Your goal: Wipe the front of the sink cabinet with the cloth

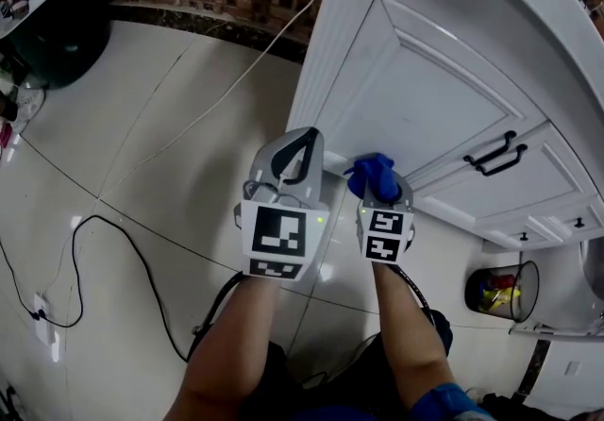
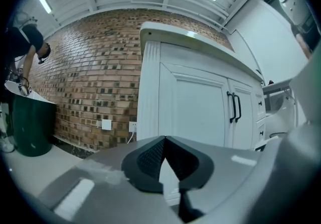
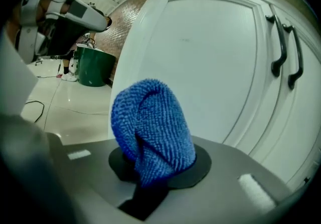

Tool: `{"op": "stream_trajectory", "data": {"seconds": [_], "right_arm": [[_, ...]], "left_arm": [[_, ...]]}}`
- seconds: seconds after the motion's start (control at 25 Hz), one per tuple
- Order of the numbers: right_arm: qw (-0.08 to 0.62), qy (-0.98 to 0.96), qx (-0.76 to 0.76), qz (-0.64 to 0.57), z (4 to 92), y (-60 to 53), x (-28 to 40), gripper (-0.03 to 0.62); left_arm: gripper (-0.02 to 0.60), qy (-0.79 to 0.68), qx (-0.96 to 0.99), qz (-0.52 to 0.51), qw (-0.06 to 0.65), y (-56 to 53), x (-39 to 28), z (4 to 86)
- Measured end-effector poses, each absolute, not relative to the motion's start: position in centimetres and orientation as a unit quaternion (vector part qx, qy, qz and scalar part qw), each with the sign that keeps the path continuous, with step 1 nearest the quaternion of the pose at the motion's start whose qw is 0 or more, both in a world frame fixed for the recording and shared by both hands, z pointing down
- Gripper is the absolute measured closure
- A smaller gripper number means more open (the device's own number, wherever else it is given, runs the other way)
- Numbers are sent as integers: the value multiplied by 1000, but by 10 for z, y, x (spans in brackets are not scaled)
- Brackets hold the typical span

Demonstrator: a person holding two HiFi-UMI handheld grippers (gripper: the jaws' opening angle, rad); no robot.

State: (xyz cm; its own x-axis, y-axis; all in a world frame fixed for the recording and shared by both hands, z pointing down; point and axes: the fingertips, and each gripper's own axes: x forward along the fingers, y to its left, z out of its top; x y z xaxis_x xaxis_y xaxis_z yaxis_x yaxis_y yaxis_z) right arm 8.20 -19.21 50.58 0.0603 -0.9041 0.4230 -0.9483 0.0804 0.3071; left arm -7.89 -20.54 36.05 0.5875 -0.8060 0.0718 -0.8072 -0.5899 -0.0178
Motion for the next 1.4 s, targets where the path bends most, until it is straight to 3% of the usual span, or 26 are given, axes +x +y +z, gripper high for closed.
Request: {"op": "stream_trajectory", "data": {"seconds": [0.12,0.24,0.36,0.52,0.76,0.92,1.12,1.4], "right_arm": [[295,-684,665,59,533,-195,82,520],[323,-680,653,83,559,-189,81,520],[308,-687,653,81,543,-181,70,517],[213,-720,660,-6,436,-179,47,517],[37,-740,659,-133,253,-172,29,517],[-37,-718,668,-189,176,-171,37,524],[-42,-698,690,-186,161,-179,59,531],[51,-714,685,-140,244,-193,42,530]], "left_arm": [[581,-448,892,56,38,-212,-78,382],[581,-424,894,56,129,-210,-74,410],[581,-423,889,48,166,-211,-76,416],[580,-430,895,30,113,-210,-78,389],[581,-430,895,-55,-105,-180,-74,287],[578,-426,893,-94,-113,-159,-82,262],[591,-442,885,-94,-109,-164,-95,263],[591,-472,876,-81,-65,-186,-109,283]]}}
